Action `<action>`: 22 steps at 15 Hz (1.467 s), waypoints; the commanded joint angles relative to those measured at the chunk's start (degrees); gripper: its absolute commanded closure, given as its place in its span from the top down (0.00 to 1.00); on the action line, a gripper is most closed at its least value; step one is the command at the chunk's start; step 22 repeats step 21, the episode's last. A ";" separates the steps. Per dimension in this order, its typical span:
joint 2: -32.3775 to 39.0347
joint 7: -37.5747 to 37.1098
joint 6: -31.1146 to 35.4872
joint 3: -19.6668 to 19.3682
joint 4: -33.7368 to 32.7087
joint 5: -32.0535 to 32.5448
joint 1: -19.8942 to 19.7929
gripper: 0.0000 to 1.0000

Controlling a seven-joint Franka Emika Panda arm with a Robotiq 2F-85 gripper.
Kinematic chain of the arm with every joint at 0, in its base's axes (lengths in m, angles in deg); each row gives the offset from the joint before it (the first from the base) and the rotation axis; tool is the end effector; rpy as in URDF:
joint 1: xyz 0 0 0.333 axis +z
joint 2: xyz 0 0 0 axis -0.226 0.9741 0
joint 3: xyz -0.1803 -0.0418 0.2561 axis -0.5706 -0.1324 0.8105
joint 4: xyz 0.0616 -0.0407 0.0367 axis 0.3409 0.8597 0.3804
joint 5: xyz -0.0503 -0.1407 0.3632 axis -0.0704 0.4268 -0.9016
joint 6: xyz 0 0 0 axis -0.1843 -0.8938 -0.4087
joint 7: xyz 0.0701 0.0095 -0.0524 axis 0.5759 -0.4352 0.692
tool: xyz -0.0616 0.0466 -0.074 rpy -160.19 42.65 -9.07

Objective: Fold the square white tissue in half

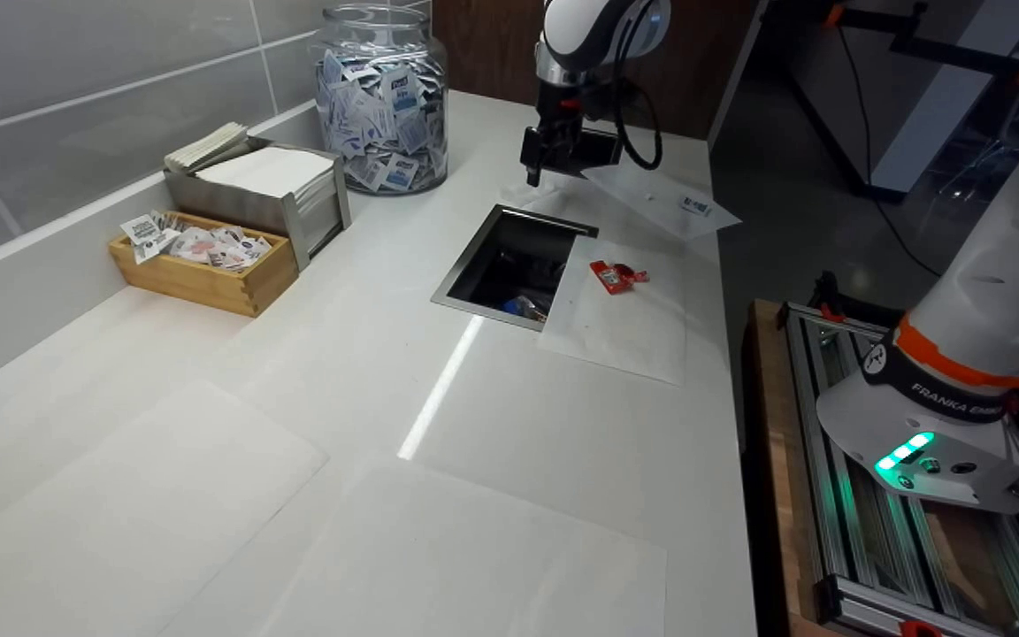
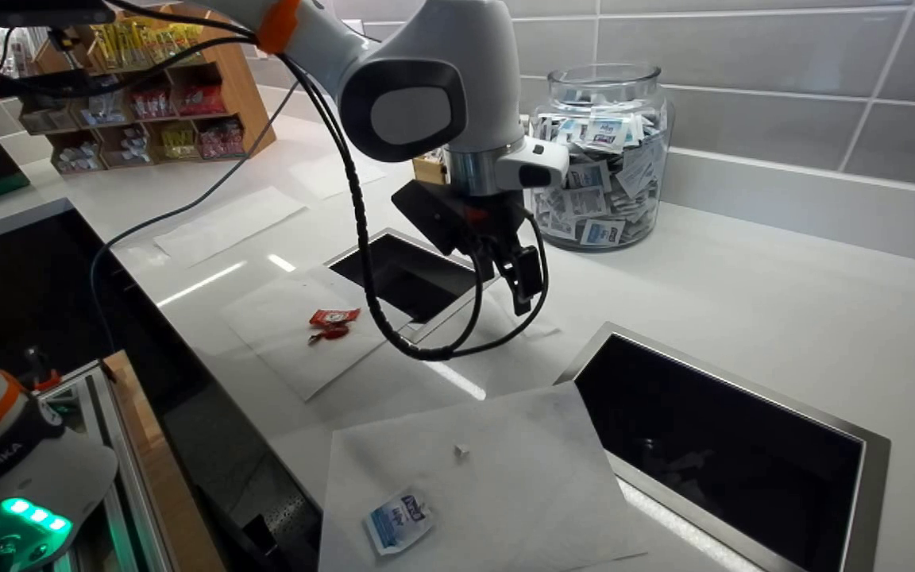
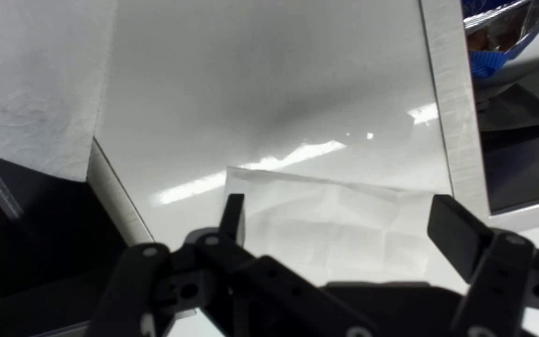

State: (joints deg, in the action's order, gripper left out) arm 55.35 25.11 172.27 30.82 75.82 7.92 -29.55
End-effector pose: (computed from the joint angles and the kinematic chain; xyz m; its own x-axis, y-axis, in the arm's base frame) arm 0.5399 -0.2621 0.2803 0.9612 -0.2695 0.0582 -0.2725 -0.9608 0.0511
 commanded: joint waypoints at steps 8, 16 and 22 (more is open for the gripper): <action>-10.40 -3.47 1.49 -2.78 6.55 1.35 0.77 1.00; -7.80 -1.77 -0.17 -2.34 3.04 -0.04 0.39 1.00; -7.80 -1.77 -0.16 -2.34 3.04 -0.04 0.41 1.00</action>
